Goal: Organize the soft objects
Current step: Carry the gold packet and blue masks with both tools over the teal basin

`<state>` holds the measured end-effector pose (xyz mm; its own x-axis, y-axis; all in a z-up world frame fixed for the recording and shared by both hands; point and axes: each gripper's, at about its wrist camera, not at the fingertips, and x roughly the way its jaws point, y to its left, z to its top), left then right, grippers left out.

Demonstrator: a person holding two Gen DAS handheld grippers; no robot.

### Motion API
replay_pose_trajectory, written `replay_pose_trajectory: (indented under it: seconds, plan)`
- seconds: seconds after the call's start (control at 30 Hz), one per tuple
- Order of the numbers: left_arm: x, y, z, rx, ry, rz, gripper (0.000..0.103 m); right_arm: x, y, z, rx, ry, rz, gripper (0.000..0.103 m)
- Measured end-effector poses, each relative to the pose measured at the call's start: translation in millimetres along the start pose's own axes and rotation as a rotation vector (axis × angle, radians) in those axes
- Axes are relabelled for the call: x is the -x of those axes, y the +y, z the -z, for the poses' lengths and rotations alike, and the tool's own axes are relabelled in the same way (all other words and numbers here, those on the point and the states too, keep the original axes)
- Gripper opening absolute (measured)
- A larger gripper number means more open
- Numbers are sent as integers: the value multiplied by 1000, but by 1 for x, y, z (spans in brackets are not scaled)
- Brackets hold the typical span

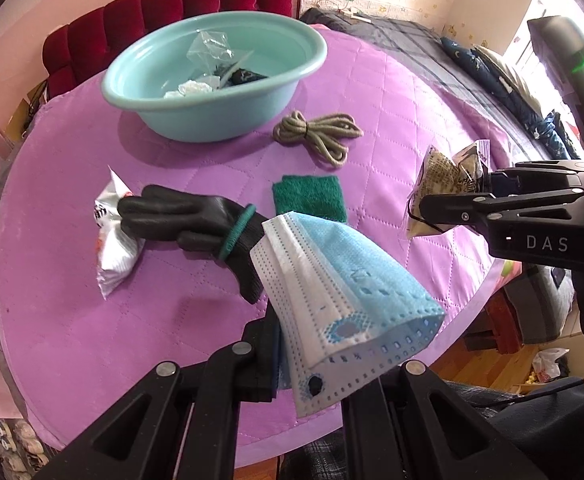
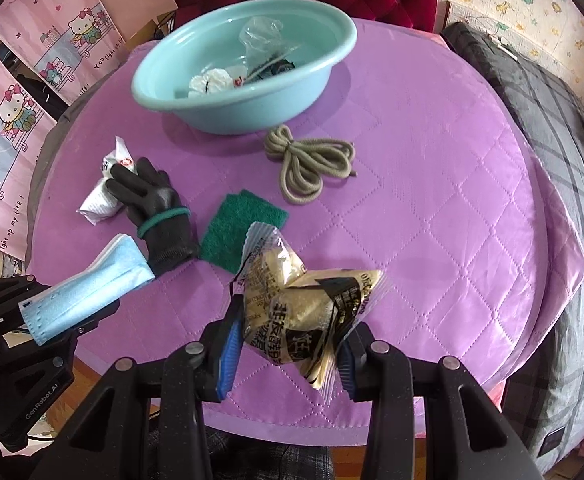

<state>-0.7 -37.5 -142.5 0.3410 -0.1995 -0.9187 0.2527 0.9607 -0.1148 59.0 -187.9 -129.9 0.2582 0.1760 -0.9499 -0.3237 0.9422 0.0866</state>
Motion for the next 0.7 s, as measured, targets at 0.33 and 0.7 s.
replay_pose_trajectory:
  seconds: [0.33,0.7]
  plan:
    - [23,11,-21,1,-42,8,8,15,11,-24,17,-26,-6,43]
    - [46,27,-50,7,-91,8,8,37,23,-62,48,-78,-4,43]
